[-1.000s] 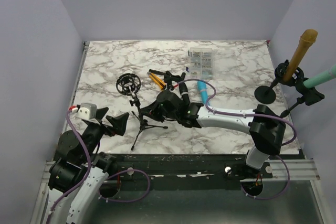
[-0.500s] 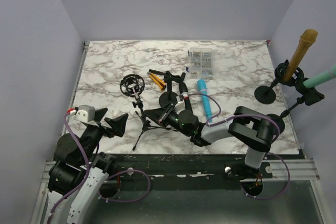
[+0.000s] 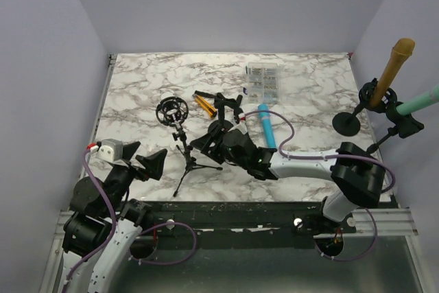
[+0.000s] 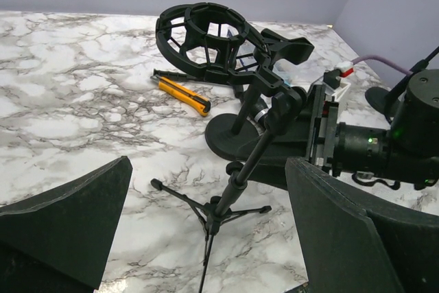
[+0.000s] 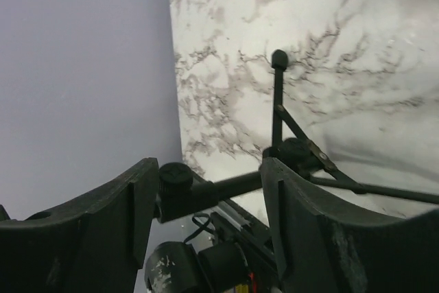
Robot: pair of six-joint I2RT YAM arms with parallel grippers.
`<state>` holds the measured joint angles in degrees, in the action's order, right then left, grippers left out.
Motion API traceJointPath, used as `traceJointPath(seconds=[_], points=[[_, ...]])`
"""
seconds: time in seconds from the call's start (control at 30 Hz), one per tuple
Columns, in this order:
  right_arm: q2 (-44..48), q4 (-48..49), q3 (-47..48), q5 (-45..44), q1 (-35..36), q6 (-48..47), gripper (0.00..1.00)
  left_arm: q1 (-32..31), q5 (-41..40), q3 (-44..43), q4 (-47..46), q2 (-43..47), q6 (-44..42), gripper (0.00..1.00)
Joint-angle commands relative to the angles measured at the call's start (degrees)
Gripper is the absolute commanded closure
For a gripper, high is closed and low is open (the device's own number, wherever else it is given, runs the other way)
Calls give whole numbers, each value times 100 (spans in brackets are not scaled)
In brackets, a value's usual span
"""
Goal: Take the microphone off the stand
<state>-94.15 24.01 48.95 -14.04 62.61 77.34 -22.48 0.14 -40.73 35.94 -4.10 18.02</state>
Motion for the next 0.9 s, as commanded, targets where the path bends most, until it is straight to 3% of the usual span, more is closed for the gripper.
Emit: traceJointPath(seconds=[0.0, 0.17, 0.3, 0.53, 0.7, 0.87], points=[[597, -2050, 199, -339, -21, 60, 32, -2, -34, 65, -176, -11, -39, 1], [538, -3055, 1014, -148, -21, -112, 33, -2, -15, 65, -192, -48, -44, 2], [152, -3361, 1539, 114, -23, 31, 43, -2, -29, 73, -193, -61, -36, 2], [-564, -3337, 2162, 604, 36, 205, 51, -1, -41, 64, -167, -73, -29, 2], [-686, -3254, 2229, 490, 86, 263, 66, -2, -41, 65, -175, -65, -27, 1], [-682, -3232, 2220, 473, 89, 273, 65, -2, -35, 68, -180, -66, -27, 2]])
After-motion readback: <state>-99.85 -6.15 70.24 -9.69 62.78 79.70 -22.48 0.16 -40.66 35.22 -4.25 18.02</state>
